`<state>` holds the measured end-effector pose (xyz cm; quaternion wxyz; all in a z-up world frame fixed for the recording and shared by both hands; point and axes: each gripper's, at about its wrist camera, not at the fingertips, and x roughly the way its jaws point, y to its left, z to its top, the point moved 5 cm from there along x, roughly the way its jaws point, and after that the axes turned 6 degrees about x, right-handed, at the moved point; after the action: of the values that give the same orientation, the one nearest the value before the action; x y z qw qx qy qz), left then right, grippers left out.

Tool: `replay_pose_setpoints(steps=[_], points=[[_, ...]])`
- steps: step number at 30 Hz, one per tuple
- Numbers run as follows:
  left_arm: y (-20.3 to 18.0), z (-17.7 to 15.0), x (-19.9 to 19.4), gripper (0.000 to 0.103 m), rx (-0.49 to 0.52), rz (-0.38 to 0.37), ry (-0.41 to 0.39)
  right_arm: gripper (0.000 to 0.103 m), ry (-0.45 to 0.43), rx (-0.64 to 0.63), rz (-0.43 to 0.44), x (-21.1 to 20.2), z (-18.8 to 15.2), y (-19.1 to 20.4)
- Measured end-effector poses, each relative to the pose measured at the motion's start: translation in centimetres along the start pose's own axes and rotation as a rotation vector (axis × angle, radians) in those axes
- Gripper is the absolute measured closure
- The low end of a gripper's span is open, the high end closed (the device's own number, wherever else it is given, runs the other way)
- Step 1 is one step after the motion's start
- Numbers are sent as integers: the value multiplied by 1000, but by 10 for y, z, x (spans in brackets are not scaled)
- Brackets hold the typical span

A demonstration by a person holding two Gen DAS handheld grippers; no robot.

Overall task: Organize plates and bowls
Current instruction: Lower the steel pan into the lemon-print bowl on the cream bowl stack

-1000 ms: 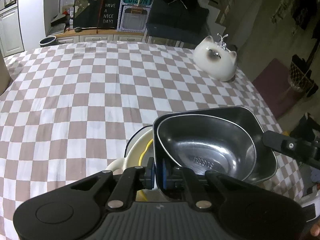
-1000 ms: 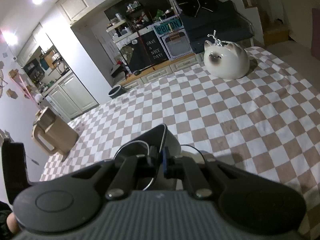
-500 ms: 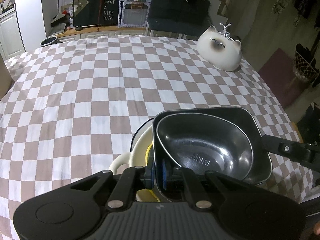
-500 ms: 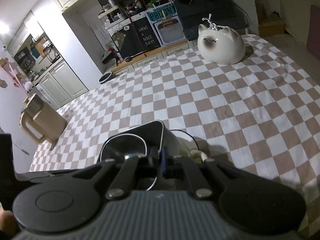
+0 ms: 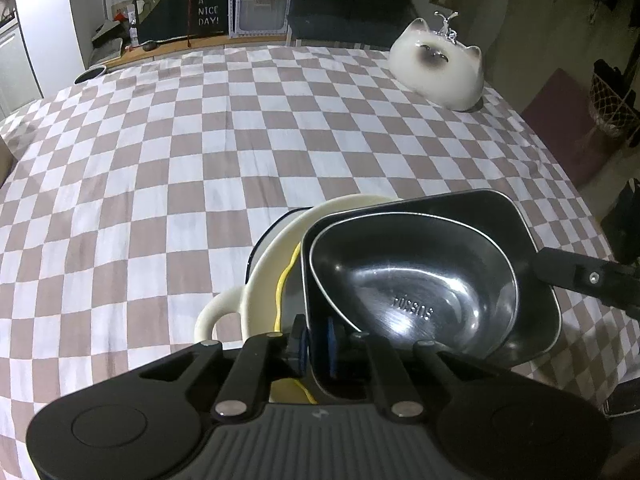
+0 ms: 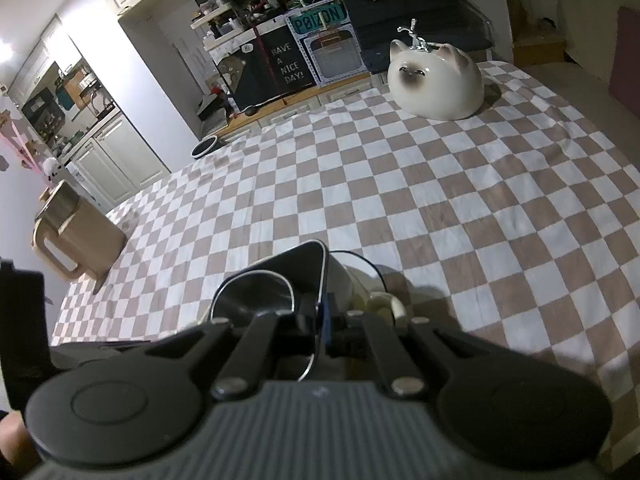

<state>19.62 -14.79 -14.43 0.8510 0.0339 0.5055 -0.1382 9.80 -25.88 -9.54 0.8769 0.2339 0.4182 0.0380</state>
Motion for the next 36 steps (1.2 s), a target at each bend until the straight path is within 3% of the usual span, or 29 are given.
replay_pose_setpoints(steps=[20,36], points=[[-1,0,4,92,25,-21,19,94,27,-125,-67,6,-1,2],[13,2,-15,96,-22,-44,-23,98,72,-93,-69,20,-8,1]])
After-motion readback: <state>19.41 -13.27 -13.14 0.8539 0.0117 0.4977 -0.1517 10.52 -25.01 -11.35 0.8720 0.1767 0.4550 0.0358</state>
